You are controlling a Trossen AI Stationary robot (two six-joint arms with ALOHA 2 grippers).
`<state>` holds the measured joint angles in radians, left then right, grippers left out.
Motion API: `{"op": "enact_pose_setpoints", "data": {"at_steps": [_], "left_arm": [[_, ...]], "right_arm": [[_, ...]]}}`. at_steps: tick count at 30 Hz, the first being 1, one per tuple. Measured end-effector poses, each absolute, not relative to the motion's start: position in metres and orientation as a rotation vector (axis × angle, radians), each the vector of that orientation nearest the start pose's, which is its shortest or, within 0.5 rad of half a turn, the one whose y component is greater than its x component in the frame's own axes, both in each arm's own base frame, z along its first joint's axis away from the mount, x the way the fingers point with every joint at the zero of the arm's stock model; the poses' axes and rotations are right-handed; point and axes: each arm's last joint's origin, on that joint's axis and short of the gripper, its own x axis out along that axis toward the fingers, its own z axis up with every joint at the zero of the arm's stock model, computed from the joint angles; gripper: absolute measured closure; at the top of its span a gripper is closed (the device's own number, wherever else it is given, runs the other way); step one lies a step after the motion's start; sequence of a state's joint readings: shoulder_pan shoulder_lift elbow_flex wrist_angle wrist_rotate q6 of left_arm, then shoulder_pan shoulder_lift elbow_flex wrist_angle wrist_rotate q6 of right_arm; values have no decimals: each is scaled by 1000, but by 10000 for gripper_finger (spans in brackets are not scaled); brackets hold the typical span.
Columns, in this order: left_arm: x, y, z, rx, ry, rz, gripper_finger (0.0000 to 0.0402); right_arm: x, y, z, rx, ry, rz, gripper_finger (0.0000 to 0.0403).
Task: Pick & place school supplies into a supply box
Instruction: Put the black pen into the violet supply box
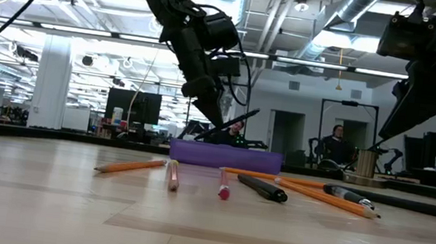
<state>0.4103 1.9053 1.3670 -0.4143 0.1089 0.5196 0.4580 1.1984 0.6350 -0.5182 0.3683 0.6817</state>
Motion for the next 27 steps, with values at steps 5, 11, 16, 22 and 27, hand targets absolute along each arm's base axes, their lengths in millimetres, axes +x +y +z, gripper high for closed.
{"op": "enact_pose_setpoints", "data": {"at_steps": [5, 11, 16, 22, 27], "left_arm": [[373, 156, 200, 235, 959, 29, 327], [375, 153, 201, 240, 957, 31, 302], [374, 151, 202, 196, 950, 31, 292], [366, 144, 227, 93, 862, -51, 292], [351, 131, 266, -38, 720, -198, 291]], "right_arm": [[191, 82, 186, 191, 954, -253, 270], [191, 82, 186, 191, 955, -254, 269], [191, 82, 186, 192, 954, -253, 270], [191, 83, 186, 233, 948, -272, 270], [191, 83, 186, 330, 937, -320, 269]]}}
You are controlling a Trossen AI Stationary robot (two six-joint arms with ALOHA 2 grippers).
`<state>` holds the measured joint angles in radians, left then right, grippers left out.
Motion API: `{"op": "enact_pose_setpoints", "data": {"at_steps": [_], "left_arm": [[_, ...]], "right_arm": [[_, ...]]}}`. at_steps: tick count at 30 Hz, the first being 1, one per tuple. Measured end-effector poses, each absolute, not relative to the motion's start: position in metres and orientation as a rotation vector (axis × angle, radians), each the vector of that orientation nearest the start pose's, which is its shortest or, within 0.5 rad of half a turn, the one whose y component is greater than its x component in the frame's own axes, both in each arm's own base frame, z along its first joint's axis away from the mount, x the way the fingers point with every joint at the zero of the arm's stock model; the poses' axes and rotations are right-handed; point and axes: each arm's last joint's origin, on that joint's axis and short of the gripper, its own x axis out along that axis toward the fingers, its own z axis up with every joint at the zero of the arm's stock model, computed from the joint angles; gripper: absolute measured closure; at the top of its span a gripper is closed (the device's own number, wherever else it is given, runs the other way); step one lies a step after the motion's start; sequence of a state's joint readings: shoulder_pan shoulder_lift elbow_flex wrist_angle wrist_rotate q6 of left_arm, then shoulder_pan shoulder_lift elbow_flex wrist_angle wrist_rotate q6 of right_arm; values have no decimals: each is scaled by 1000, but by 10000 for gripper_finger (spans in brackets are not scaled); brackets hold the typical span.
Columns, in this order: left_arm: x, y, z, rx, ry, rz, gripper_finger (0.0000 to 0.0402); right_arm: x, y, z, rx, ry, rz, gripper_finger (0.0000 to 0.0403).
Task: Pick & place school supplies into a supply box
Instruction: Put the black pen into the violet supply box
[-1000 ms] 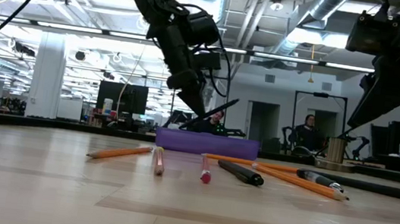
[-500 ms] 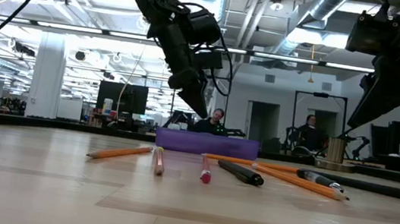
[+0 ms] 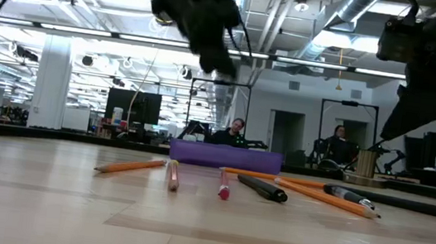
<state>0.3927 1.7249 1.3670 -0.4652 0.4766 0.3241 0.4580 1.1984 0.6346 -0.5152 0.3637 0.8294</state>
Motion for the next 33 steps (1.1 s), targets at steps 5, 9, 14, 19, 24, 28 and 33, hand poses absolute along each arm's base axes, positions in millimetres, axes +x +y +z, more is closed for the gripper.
{"op": "enact_pose_setpoints", "data": {"at_steps": [5, 9, 14, 19, 24, 28, 33], "left_arm": [[334, 112, 304, -125, 573, -324, 291], [315, 84, 315, -111, 479, -308, 291], [276, 48, 306, -95, 316, -266, 291], [228, 21, 284, -114, 145, -232, 291], [191, 12, 261, -94, 67, -112, 291], [173, 6, 243, -17, 46, -109, 291], [159, 3, 221, 33, 26, -125, 291]], "right_arm": [[191, 83, 185, 424, 942, -342, 269], [191, 84, 185, 483, 935, -371, 270], [191, 84, 186, 502, 930, -372, 268], [192, 81, 186, 501, 918, -392, 270], [194, 75, 186, 477, 882, -449, 270], [196, 72, 187, 492, 867, -465, 273], [200, 75, 189, 522, 830, -434, 279]]}}
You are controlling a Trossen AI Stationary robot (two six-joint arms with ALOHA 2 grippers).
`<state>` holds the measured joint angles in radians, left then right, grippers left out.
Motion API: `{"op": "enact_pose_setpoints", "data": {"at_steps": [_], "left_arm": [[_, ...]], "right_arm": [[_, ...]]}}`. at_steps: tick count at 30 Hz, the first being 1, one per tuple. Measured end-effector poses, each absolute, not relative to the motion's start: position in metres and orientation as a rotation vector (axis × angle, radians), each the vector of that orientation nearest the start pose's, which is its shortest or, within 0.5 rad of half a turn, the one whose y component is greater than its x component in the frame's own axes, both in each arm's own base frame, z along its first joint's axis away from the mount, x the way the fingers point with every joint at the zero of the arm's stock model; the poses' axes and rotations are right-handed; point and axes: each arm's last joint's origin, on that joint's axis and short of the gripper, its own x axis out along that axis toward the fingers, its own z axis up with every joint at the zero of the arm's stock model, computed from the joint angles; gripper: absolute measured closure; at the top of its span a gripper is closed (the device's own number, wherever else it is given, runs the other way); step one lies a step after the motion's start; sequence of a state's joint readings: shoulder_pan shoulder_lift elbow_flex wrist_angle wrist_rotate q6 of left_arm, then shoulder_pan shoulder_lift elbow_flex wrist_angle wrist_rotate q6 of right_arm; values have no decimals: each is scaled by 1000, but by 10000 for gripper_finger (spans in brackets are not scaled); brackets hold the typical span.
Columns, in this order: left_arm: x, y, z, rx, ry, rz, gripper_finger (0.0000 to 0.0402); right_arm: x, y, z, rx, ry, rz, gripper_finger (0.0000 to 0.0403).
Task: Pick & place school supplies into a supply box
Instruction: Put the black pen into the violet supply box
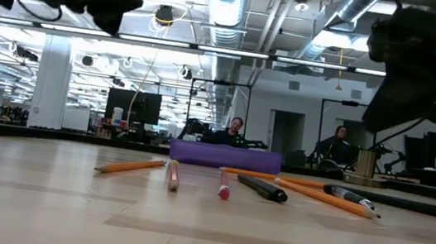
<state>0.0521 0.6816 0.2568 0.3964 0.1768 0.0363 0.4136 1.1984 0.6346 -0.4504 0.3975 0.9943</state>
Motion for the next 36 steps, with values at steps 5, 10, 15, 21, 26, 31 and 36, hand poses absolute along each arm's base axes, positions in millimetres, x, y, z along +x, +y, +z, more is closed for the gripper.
{"op": "enact_pose_setpoints", "data": {"at_steps": [5, 10, 15, 21, 26, 31, 36], "left_arm": [[149, 2, 201, 17, -5, -154, 291], [145, 2, 189, 25, -4, -157, 291], [143, 1, 180, 24, 17, -164, 291], [142, 0, 176, 18, 31, -207, 291], [142, 0, 176, 33, 29, -214, 291], [142, 0, 176, 57, 25, -214, 291], [142, 0, 176, 55, 28, -214, 291]], "right_arm": [[199, 80, 190, 525, 815, -414, 280], [200, 82, 191, 550, 789, -410, 282], [206, 91, 198, 568, 726, -303, 282], [213, 95, 193, 616, 776, -263, 285], [237, 95, 185, 617, 923, -309, 285], [255, 87, 183, 595, 1136, -426, 285], [272, 80, 187, 589, 1247, -455, 285]]}}
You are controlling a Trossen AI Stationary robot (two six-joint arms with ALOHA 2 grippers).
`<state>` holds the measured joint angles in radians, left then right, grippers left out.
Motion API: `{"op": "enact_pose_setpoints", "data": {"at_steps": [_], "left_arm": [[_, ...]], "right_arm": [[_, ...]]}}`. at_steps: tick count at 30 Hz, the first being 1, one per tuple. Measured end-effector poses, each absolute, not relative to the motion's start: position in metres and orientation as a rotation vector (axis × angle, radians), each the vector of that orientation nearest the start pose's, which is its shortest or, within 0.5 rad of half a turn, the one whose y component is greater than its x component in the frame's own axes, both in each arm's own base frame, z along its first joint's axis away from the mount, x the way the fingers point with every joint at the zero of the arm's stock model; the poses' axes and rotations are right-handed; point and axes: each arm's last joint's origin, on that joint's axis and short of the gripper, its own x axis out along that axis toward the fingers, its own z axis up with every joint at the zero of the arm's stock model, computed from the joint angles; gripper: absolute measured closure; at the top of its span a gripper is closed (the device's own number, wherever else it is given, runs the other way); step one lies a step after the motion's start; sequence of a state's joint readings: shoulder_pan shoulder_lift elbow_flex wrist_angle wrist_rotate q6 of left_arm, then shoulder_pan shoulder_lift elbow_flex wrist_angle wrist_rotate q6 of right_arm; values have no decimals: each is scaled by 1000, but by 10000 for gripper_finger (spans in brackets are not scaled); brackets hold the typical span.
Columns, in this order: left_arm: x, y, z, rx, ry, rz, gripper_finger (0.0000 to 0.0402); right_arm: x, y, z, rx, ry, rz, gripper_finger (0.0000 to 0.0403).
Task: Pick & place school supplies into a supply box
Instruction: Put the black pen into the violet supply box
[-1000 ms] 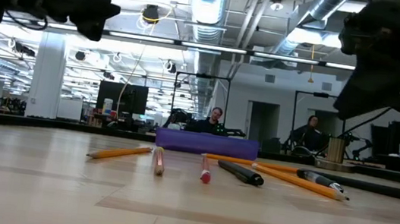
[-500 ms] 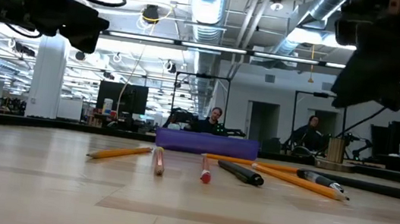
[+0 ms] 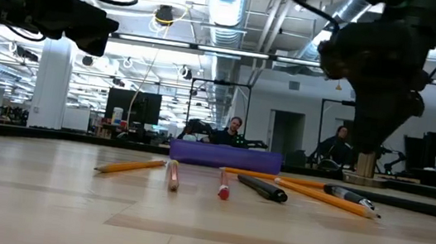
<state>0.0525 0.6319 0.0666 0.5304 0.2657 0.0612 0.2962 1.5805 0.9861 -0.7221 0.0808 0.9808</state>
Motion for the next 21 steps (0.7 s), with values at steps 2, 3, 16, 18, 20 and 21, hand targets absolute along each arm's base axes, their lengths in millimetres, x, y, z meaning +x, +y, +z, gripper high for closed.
{"op": "enact_pose_setpoints", "data": {"at_steps": [2, 3, 16, 18, 20, 21], "left_arm": [[142, 0, 175, 50, 33, -214, 291], [142, 0, 175, 47, 35, -214, 291], [142, 0, 174, 29, 50, -213, 291], [142, 0, 174, 29, 50, -213, 291], [142, 0, 174, 29, 49, -213, 291], [142, 0, 174, 29, 50, -213, 291]], "right_arm": [[279, 79, 187, 581, 1267, -432, 285], [281, 79, 186, 579, 1277, -414, 285], [281, 65, 180, 565, 1431, -375, 285], [279, 64, 179, 555, 1452, -385, 285], [278, 64, 179, 544, 1462, -396, 285], [277, 64, 179, 542, 1468, -399, 285]]}}
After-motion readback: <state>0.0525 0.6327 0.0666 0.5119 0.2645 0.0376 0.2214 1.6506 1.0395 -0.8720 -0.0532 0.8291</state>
